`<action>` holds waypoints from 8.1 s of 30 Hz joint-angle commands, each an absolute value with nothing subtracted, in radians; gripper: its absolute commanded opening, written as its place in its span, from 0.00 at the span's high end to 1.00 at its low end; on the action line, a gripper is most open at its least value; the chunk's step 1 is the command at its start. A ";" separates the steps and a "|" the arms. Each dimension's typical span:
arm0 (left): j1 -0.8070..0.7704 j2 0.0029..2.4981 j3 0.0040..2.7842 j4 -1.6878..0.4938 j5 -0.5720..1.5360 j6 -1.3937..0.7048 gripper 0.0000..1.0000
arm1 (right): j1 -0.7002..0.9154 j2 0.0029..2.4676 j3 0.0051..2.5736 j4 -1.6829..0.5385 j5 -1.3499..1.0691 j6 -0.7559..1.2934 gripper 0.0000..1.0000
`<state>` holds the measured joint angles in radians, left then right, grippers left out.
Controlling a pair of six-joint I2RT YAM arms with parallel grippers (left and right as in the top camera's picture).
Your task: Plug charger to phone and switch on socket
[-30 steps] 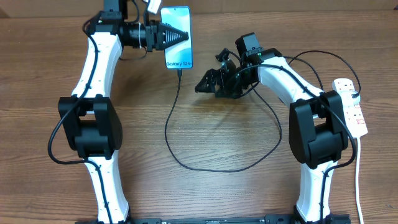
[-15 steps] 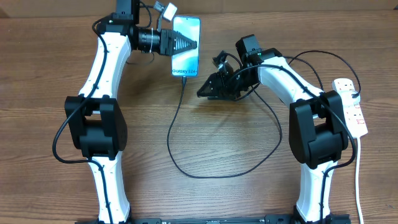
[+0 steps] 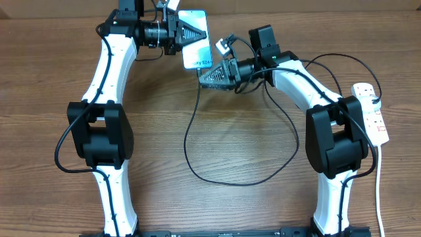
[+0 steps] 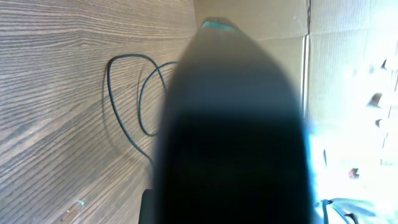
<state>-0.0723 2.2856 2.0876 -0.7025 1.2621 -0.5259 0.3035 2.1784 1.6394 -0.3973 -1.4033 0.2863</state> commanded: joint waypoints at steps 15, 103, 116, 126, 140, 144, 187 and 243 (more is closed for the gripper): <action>-0.064 2.278 2.103 -0.623 1.290 -0.667 0.96 | 0.306 2.145 1.649 -0.202 -1.430 0.622 0.73; -0.118 2.278 2.103 -0.847 1.459 -0.508 0.96 | 0.286 2.145 1.649 0.104 -1.248 0.943 0.96; -0.117 2.278 2.103 -0.859 1.437 -0.508 0.96 | 0.284 2.145 1.649 0.104 -1.235 0.939 0.00; -0.109 2.278 2.103 -0.856 1.375 -0.506 0.96 | 0.276 2.145 1.649 0.104 -1.282 0.939 0.00; -0.027 2.278 2.103 -0.911 1.116 -0.444 0.96 | 0.226 2.145 1.649 0.065 -1.348 0.935 0.00; -0.006 2.278 2.103 -1.022 0.955 -0.370 0.96 | 0.227 2.145 1.649 0.029 -1.348 0.903 0.00; -0.237 2.284 1.859 -1.137 0.196 -0.322 0.96 | 0.227 2.145 1.649 0.017 -1.343 0.821 0.00; -0.252 2.285 1.852 -1.102 0.171 -0.321 0.73 | 0.227 2.145 1.649 0.017 -1.343 0.821 0.00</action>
<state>-0.2428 2.2879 1.8519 -1.1019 0.1673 -0.3199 0.2249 2.1761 1.6306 0.0139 -1.3312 0.8341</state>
